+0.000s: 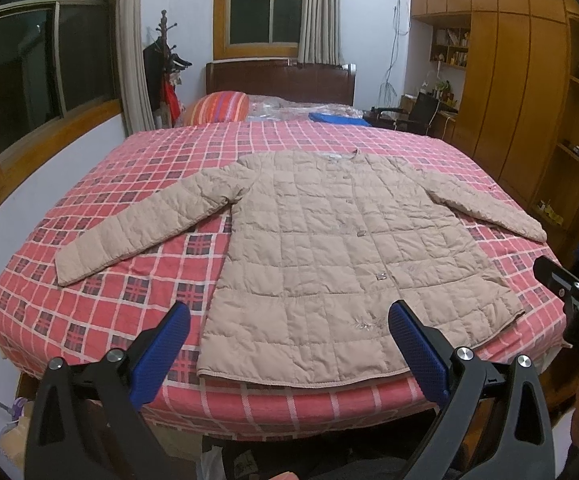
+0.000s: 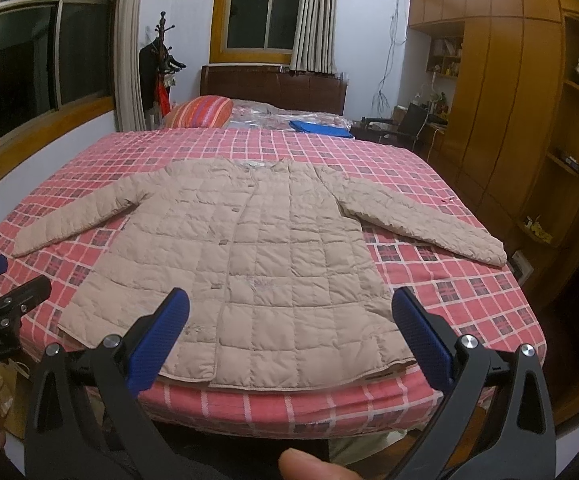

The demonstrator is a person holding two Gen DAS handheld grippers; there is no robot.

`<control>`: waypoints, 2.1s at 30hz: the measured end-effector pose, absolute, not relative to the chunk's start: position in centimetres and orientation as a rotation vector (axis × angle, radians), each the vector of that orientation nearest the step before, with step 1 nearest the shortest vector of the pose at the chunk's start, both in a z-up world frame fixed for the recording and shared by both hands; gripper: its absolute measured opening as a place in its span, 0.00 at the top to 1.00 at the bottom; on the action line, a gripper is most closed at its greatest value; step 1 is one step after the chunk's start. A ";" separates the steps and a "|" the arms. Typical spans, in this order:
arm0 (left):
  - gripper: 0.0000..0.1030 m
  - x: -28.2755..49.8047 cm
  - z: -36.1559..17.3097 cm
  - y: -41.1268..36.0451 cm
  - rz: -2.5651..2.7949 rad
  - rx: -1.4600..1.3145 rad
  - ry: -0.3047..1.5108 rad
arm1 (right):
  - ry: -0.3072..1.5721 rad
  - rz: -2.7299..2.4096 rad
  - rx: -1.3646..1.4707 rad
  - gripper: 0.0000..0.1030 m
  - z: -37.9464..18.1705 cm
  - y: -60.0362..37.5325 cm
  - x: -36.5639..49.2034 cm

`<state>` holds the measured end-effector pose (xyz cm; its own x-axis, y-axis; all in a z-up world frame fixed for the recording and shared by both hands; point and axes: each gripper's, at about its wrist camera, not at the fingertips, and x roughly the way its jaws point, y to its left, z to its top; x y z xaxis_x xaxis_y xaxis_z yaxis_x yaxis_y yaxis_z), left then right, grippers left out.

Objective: Fold large clothes
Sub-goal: 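Grasp the jacket sleeve cuff with the right gripper and lift it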

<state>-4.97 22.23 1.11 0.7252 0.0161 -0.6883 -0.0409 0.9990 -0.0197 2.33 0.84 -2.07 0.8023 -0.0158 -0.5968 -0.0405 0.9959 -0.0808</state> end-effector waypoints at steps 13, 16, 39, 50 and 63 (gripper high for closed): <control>0.03 4.0 -1.5 25.5 -0.206 -0.242 0.702 | 0.627 -0.012 0.150 0.03 -4.2 -10.5 11.1; 0.03 6.3 -1.4 26.5 -0.200 -0.239 0.684 | 0.662 -0.065 0.331 0.04 -5.2 -17.3 14.3; 0.03 15.9 -2.8 29.1 -0.328 -0.316 0.710 | 0.519 -0.428 1.390 0.51 -22.3 -50.0 20.6; 0.03 18.2 -3.7 28.6 -0.389 -0.366 0.775 | 0.545 -0.407 1.334 0.67 -21.9 -51.8 25.2; 0.03 16.9 -2.2 31.3 -0.357 -0.378 0.770 | 0.437 -0.290 0.953 0.91 -5.9 -45.5 29.7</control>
